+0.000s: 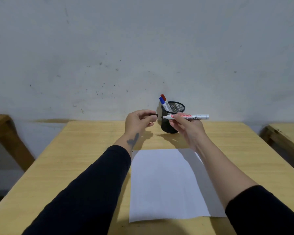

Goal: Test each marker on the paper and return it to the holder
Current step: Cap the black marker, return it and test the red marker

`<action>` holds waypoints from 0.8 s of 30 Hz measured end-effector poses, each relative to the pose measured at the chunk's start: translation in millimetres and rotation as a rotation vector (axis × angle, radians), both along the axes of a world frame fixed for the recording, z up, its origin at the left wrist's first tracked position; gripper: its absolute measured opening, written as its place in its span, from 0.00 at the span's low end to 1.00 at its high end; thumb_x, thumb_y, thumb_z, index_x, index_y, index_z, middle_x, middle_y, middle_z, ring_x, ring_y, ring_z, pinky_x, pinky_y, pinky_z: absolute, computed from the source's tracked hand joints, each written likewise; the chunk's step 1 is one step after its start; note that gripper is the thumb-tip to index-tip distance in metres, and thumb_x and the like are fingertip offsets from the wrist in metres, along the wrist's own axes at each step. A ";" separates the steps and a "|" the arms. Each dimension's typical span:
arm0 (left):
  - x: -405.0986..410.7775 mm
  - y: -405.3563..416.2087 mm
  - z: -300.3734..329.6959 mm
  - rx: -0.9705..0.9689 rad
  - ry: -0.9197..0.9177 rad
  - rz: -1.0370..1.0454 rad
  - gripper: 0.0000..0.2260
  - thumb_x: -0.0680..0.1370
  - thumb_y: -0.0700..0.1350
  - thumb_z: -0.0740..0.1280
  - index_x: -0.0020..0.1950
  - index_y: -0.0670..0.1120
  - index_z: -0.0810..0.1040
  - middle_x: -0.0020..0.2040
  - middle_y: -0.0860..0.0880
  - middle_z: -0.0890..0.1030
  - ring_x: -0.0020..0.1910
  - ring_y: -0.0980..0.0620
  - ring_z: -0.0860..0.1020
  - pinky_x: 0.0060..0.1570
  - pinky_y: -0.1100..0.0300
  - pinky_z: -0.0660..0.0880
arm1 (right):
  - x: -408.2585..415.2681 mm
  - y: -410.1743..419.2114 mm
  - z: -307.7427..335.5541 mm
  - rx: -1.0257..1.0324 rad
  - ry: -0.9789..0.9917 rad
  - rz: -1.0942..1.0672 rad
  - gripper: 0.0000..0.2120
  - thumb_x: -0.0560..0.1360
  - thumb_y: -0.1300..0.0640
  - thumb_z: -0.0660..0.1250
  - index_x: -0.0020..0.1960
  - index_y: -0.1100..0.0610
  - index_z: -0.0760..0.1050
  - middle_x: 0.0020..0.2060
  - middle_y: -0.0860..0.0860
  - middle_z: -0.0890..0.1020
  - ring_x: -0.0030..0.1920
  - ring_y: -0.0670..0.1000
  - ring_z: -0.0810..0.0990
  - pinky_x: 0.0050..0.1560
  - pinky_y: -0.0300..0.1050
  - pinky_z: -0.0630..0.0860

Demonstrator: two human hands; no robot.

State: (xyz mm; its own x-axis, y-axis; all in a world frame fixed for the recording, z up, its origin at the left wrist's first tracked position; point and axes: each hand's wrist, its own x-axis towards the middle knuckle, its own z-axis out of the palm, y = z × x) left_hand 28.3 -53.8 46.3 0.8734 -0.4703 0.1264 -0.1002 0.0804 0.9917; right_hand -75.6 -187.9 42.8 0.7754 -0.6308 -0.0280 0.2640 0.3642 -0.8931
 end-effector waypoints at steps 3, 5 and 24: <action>-6.3 1.5 5.7 -0.050 0.009 -0.051 0.07 0.73 0.35 0.71 0.51 0.41 0.83 0.41 0.47 0.84 0.37 0.58 0.83 0.42 0.66 0.81 | 0.3 5.9 8.5 0.021 -0.028 0.017 0.02 0.72 0.66 0.70 0.45 0.64 0.79 0.39 0.57 0.85 0.42 0.53 0.84 0.52 0.42 0.81; -8.8 1.9 6.3 -0.073 0.016 -0.073 0.06 0.74 0.36 0.71 0.50 0.42 0.83 0.41 0.47 0.84 0.37 0.59 0.83 0.42 0.66 0.81 | 0.0 8.5 11.8 0.020 -0.030 0.030 0.03 0.72 0.66 0.70 0.46 0.65 0.79 0.41 0.58 0.84 0.43 0.54 0.83 0.52 0.43 0.81; -15.6 -3.3 8.0 -0.010 -0.047 0.077 0.04 0.74 0.37 0.70 0.47 0.41 0.83 0.36 0.47 0.82 0.34 0.56 0.80 0.39 0.68 0.79 | -8.1 19.3 12.8 -0.404 0.344 0.016 0.12 0.71 0.52 0.74 0.40 0.63 0.81 0.37 0.61 0.83 0.30 0.54 0.80 0.40 0.46 0.83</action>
State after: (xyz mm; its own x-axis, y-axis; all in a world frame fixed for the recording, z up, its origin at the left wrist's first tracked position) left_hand 12.7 -57.1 54.3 0.9000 -0.4002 0.1724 -0.1530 0.0803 0.9850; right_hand -83.7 -168.6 55.6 0.7737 -0.6323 -0.0395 -0.0717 -0.0255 -0.9971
